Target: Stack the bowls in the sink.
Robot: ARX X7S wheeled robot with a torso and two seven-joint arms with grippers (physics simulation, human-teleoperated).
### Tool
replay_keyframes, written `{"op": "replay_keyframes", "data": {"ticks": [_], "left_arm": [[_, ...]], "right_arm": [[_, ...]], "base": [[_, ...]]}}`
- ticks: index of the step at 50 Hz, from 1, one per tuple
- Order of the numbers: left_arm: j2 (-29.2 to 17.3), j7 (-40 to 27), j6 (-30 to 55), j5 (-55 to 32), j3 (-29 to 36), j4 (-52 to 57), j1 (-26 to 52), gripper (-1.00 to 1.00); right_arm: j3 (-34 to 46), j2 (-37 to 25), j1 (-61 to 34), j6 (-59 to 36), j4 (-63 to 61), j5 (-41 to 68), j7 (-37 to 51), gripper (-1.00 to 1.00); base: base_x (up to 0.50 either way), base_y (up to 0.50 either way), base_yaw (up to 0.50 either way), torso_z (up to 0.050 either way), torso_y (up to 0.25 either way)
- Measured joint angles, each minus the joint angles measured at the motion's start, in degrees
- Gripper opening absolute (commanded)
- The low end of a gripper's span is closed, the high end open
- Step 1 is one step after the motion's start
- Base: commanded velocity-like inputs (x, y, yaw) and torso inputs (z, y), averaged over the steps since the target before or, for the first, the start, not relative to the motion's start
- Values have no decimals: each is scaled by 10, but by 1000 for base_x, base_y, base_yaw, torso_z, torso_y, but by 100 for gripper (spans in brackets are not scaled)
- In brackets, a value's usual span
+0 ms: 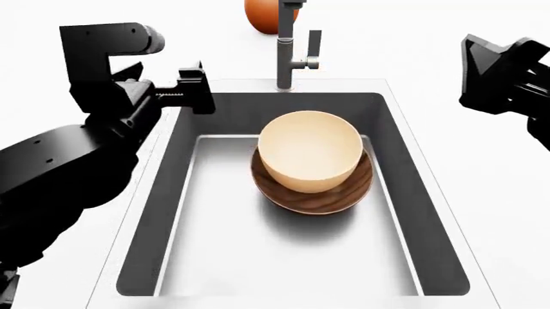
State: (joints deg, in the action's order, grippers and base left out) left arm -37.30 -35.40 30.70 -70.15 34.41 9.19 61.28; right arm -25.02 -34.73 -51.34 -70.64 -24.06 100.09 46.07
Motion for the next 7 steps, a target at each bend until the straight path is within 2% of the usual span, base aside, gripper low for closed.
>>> {"op": "replay_keyframes", "data": {"ticks": [7], "left_arm": [[-20,-15,-1,-7,-12,27,-6,100]], "right_arm": [[-12,-12,4,8,-15,35,21,100]], "base": [[0,0,0,0,0]]}}
